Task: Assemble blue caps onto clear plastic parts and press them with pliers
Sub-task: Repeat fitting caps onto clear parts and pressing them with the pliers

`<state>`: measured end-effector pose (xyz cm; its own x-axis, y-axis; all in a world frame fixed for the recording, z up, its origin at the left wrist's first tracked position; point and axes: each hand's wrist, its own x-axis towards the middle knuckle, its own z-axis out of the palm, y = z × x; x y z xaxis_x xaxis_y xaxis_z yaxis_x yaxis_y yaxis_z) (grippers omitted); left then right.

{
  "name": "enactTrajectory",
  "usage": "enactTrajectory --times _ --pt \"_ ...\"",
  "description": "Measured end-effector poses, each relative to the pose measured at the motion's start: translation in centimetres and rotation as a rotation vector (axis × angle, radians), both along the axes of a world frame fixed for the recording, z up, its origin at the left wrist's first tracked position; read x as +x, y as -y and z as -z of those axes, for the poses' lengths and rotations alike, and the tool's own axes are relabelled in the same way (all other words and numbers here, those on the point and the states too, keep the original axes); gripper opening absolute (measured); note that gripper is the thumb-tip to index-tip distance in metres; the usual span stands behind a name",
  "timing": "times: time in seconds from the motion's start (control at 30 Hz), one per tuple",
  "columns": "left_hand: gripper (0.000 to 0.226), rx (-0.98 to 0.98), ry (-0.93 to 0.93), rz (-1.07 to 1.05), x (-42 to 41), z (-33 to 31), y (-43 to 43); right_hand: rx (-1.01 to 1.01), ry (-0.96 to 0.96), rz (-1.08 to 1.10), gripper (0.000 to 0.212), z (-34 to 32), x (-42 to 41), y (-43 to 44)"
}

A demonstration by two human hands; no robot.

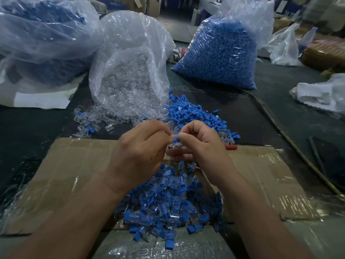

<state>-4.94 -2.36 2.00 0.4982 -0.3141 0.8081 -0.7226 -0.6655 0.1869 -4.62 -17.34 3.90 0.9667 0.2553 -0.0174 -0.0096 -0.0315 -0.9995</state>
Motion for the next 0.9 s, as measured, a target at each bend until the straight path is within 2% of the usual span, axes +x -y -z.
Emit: enactTrajectory --times 0.13,0.2,0.27,0.37,0.5,0.63,0.9 --pt "0.017 -0.012 -0.003 0.007 0.0 0.0 0.0 0.039 0.032 -0.006 0.016 0.0 -0.1 -0.2" --pt "0.01 -0.075 -0.097 0.026 -0.2 -0.1 0.1 -0.026 0.104 0.038 0.017 0.2 0.0 -0.2" --pt "0.006 -0.246 -0.313 0.024 -0.4 -0.4 0.3 -0.101 0.188 0.075 0.016 0.3 0.0 -0.1" --pt "0.01 -0.517 -0.736 0.05 -0.4 -1.0 0.6 -0.185 0.286 0.107 0.017 0.5 0.2 0.2" --pt "0.017 -0.734 -1.0 0.091 -0.2 -1.5 0.4 -0.288 0.369 0.079 0.02 0.6 0.2 0.2" --pt "0.021 -0.798 -1.086 0.151 -0.3 -1.8 0.3 -0.307 0.422 0.017 0.017 0.7 0.3 0.2" --pt "0.019 -0.896 -1.135 0.132 0.0 -1.8 0.2 -0.34 0.474 -0.068 0.038 1.2 0.6 1.0"
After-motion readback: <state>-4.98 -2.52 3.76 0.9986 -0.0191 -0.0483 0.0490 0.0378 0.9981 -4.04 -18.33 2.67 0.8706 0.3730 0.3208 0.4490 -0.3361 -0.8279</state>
